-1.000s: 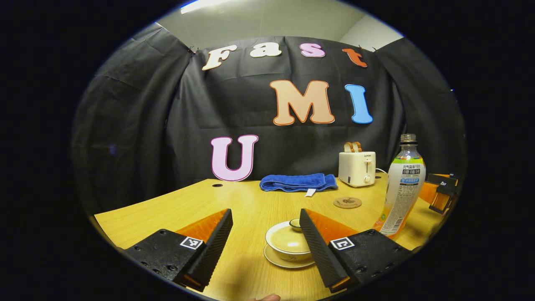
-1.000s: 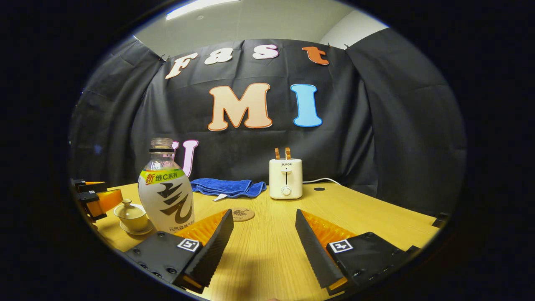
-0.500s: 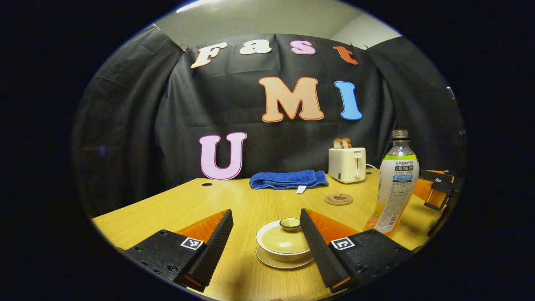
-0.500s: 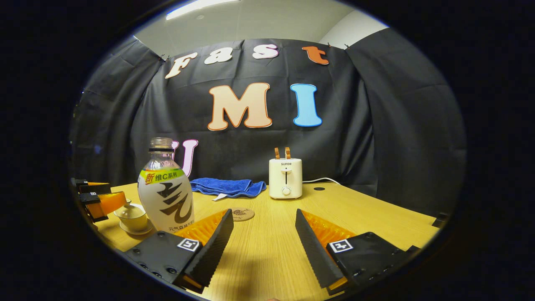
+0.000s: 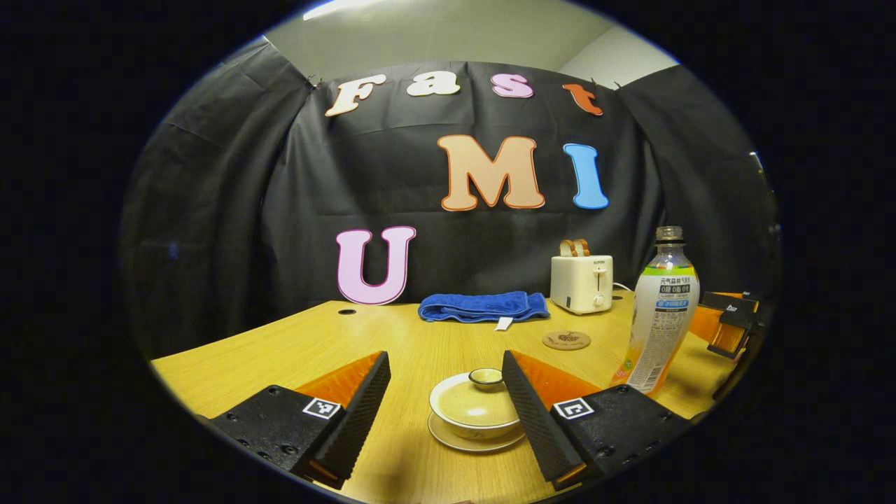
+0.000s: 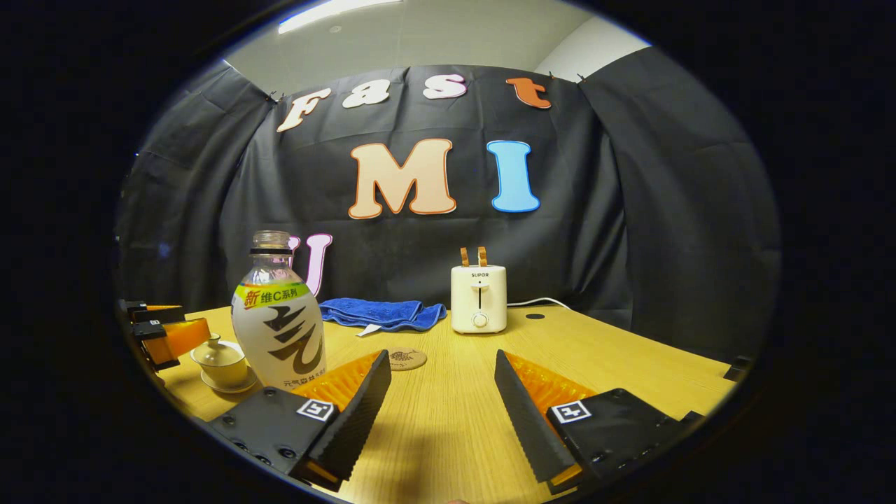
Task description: Open the teacup lid with one hand, grasp the water bottle and pour water into the teacup with the other hand; after pouring, place the water bottle on the coaster and then close the teacup lid.
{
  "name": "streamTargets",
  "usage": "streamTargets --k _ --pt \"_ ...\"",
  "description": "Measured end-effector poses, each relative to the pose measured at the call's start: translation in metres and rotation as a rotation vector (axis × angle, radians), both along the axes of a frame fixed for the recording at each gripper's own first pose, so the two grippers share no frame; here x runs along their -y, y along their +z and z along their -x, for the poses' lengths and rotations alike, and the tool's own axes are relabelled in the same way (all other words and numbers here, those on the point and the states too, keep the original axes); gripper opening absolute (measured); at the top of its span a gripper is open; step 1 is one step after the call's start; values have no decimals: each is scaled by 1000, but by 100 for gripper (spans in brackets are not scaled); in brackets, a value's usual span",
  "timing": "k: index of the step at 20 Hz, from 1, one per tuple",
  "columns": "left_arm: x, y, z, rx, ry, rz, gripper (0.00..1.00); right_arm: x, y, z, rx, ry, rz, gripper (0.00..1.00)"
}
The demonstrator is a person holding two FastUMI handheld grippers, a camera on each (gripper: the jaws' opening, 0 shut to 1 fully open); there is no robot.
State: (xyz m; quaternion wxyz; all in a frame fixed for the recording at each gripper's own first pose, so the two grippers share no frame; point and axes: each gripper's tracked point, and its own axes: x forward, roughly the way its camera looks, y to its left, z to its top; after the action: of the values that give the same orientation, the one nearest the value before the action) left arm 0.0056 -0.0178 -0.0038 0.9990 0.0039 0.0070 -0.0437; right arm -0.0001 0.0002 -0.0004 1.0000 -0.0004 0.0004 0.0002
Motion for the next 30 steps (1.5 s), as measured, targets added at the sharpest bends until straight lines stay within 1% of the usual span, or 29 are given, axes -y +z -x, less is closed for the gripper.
streamTargets --k 1,2,3,4,5,7,8,9,10,12,13,14,16,17,18,19,20,22,24,27,28,29,30 --pt "3 0 0 -9 -8 -6 94 0 0 0 0 0 0 96" --pt "6 1 0 -11 -22 -10 94 0 0 0 0 0 0 100" --pt "10 2 -1 -12 -37 -17 94 0 0 0 0 1 0 100" --pt "14 4 -2 -11 -52 -26 94 0 0 0 0 2 0 96" --pt "17 5 -3 -16 -64 -39 94 0 1 0 0 3 0 100" --pt "25 1 -7 -43 -96 -66 92 -1 0 0 0 5 0 100" --pt "28 -4 -9 -64 -108 -80 89 0 1 0 1 5 -1 95" --pt "30 -8 -11 -88 -117 -91 87 -1 1 0 1 6 -1 100" --pt "32 -13 -13 -110 -123 -96 82 -1 0 0 1 7 -1 100" --pt "33 -20 -16 -142 -125 -101 74 -1 0 0 1 8 -1 100" --pt "34 -22 -18 -155 -127 -104 71 -1 0 0 2 8 -1 98" --pt "36 -26 -17 -170 -132 -106 66 -1 0 0 1 10 -1 96" --pt "39 -23 -19 -165 -139 -114 59 -2 0 0 0 11 -1 96" --pt "38 -23 -21 -169 -134 -121 58 -2 0 0 1 12 -1 96" --pt "37 -23 -21 -170 -129 -125 48 -2 0 0 1 12 -1 96" --pt "36 -23 -22 -170 -121 -130 45 -2 0 0 1 13 -1 96" --pt "35 -23 -23 -169 -118 -132 40 -2 0 1 1 14 -1 92" --pt "34 -22 -23 -164 -116 -135 33 -3 0 0 0 15 -1 92" --pt "34 -22 -24 -160 -117 -135 28 -3 0 0 0 15 -1 94" --pt "34 -19 -25 -149 -118 -121 25 -4 0 1 2 25 -3 96" --pt "33 -20 -25 -150 -114 -121 24 -5 0 1 -1 34 -9 100" --pt "31 -17 -25 -144 -105 -122 24 -6 -1 1 -4 43 -20 95" --pt "28 -13 -26 -134 -98 -121 24 -5 -1 1 -9 44 -32 96"
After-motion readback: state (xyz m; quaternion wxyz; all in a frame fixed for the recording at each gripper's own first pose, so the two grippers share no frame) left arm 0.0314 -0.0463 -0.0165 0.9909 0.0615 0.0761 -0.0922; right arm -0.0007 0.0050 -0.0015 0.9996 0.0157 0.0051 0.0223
